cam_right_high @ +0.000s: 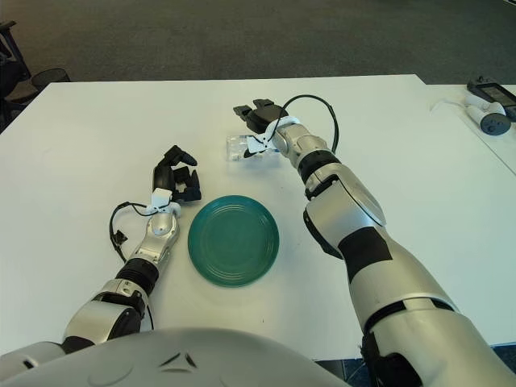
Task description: Put the bottle into the plate.
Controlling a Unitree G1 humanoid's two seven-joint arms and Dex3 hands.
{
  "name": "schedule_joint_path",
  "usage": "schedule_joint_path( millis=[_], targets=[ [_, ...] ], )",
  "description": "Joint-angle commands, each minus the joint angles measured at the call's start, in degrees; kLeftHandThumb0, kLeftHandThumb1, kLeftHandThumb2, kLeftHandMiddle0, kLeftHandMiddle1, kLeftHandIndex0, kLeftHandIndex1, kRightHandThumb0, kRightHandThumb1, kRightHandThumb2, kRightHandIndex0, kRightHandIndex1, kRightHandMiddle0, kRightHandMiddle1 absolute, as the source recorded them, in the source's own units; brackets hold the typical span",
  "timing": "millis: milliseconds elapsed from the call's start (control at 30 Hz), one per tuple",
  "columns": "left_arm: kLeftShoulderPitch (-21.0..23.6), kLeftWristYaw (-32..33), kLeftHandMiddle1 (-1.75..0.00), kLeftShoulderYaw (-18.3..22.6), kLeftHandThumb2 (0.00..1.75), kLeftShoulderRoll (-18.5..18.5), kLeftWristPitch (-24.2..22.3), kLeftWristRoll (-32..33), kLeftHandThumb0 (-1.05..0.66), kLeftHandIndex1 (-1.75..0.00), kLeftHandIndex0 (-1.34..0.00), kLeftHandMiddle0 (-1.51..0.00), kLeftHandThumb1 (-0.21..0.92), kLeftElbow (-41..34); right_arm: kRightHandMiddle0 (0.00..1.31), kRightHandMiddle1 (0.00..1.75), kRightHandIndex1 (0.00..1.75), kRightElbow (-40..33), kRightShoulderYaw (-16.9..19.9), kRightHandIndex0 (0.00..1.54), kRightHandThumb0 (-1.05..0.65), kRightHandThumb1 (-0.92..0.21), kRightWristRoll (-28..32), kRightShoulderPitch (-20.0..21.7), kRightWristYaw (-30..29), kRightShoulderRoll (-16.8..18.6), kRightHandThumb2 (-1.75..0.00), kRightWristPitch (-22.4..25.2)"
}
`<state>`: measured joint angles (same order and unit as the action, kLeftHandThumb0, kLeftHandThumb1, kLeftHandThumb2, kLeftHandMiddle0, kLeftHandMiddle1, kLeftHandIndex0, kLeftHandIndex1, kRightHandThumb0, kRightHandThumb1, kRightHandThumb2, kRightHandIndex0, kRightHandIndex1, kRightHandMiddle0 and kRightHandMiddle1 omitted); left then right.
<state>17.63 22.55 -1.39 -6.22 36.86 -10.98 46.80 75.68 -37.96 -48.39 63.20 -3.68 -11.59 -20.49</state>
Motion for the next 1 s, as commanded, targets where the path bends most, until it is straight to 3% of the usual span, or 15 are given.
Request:
schedule_joint_path(
  millis=[0, 700, 967],
  targets=[
    [-4.48, 0.80, -1.75, -0.45, 1.61, 0.10, 1.03, -0.81, -0.58, -1.75, -0.81, -1.35, 0.08, 2.53, 0.00, 0.00, 0.00, 0.46, -1.03, 0.00, -1.05, -0.91, -0.48, -0.36, 1.52, 0.65, -0.14, -0.48],
    [-5.23, -0.12, -1.75, -0.93, 1.61, 0.08, -0.15, -0.40, -0.58, -1.75, -0.81, -1.36, 0.08, 1.44, 0.00, 0.00, 0.00, 0.05, -0.86, 0.00, -1.04, -0.91, 0.71, -0.03, 5.14, 0.63, -0.10, -1.39],
    [-5.56, -0.33, -1.75, -0.75, 1.59, -0.43, -1.29, 0.04, -0.57, -1.75, -0.80, -1.33, 0.09, 0.33, 0.00, 0.00, 0.00, 0.92, -0.84, 0.00, -1.01, -0.92, 0.90, -2.02, 5.19, 1.85, -0.09, 1.13]
  ],
)
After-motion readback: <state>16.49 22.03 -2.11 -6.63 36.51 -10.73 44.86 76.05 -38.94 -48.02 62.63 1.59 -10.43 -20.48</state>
